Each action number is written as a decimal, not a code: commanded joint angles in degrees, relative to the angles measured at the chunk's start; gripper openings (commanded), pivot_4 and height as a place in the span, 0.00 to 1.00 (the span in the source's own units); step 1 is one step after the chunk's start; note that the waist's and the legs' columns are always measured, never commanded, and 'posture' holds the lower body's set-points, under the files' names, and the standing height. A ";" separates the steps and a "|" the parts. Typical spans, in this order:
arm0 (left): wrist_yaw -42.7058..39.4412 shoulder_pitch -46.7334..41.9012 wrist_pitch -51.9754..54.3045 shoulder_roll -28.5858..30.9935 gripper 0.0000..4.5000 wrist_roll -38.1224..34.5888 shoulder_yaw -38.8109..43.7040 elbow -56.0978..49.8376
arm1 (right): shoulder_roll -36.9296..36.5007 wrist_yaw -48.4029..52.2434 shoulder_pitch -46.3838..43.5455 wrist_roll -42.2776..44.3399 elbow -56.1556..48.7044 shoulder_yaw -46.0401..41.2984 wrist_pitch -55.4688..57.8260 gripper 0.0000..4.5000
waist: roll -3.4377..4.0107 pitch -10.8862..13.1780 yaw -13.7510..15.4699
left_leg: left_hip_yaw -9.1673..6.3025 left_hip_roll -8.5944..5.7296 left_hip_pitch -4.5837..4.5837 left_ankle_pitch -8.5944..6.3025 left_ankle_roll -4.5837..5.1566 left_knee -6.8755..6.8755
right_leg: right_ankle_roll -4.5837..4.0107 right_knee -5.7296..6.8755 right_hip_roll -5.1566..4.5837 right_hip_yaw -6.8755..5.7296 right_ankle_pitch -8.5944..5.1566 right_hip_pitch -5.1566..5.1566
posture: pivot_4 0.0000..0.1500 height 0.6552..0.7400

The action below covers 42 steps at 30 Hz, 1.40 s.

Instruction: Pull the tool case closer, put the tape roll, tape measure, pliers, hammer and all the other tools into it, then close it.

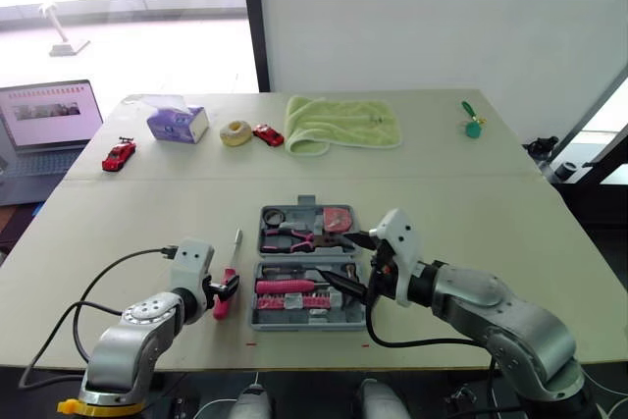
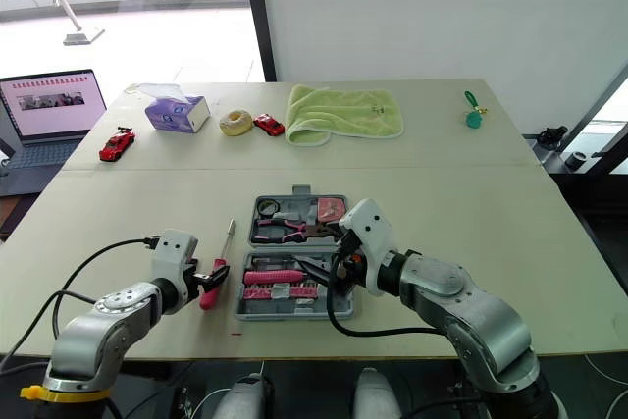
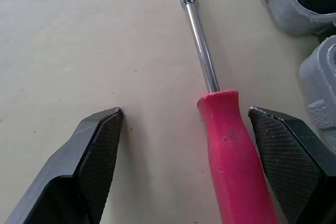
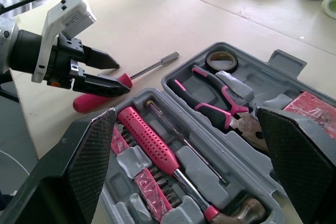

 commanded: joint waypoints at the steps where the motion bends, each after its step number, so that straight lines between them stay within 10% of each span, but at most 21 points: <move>1: -0.40 -0.67 2.00 0.56 0.89 -0.29 -0.11 -0.25 | 0.31 -0.52 0.12 0.88 -2.99 -1.14 -0.16 1.00 | 0.00 0.00 0.03 | 0.00 0.00 0.00 0.00 0.00 0.00 | 0.00 0.00 0.00 0.00 0.00 0.00 | 1.00 1.00; 6: -1.00 -2.20 2.06 0.33 0.71 -0.67 0.34 1.42 | 1.11 -2.02 1.35 0.96 -3.54 -0.84 -0.34 1.00 | 0.01 0.00 0.09 | 0.00 0.00 0.01 0.00 0.00 0.00 | 0.00 0.00 0.00 0.00 0.00 0.00 | 1.00 1.00; 12: -0.97 -4.52 0.50 -1.77 0.12 -1.29 1.77 4.86 | 1.43 -3.26 2.82 0.53 -4.21 -0.15 -0.46 1.00 | 0.01 0.00 0.26 | 0.00 0.00 0.00 0.00 0.00 0.00 | 0.00 -0.04 0.00 0.00 0.00 0.03 | 1.00 1.00; 22: -10.63 -6.98 -7.08 4.52 0.13 -5.19 7.69 7.57 | 0.79 -4.12 4.24 0.81 -5.64 -0.70 -0.62 1.00 | -0.03 0.02 0.03 | 0.00 0.00 -0.04 0.00 0.00 -0.03 | -0.03 -0.05 0.00 -0.01 -0.02 -0.02 | 1.00 1.00; 28: -27.31 -10.55 -10.42 20.00 0.13 -10.10 9.28 6.21 | -2.81 -0.54 5.18 1.88 -5.75 -4.03 -1.75 1.00 | -0.11 0.10 -0.05 | 0.00 0.01 -0.09 0.00 0.00 -0.05 | -0.10 -0.12 0.00 -0.02 -0.05 -0.07 | 1.00 1.00; 42: -44.38 -24.41 13.80 42.28 0.13 -25.39 -6.19 -8.50 | -16.95 18.61 9.75 5.26 -0.94 -15.71 -9.49 1.00 | -0.21 0.35 -0.14 | 0.02 0.01 -0.42 0.00 0.00 -0.03 | -0.09 -0.52 -0.01 -0.01 -0.01 -0.09 | 1.00 1.00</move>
